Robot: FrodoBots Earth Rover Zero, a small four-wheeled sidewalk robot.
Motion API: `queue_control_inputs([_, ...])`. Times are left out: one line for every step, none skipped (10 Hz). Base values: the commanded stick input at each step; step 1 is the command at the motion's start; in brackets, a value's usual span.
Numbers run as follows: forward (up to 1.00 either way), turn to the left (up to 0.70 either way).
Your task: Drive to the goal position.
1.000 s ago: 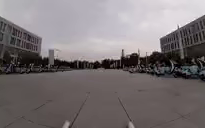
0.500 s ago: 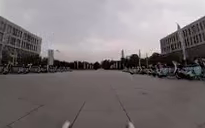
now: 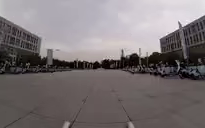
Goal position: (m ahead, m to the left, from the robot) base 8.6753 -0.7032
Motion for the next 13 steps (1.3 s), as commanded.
queue_control_inputs([0.60, 0.00])
queue_control_inputs([0.60, 0.00])
queue_control_inputs([0.60, 0.00])
queue_control_inputs([0.60, 0.00])
queue_control_inputs([0.60, 0.00])
queue_control_inputs([0.60, 0.00])
queue_control_inputs([0.60, 0.00])
queue_control_inputs([0.60, 0.00])
queue_control_inputs([0.60, 0.00])
queue_control_inputs([0.60, 0.00])
queue_control_inputs([0.60, 0.00])
queue_control_inputs([0.60, 0.00])
queue_control_inputs([0.60, 0.00])
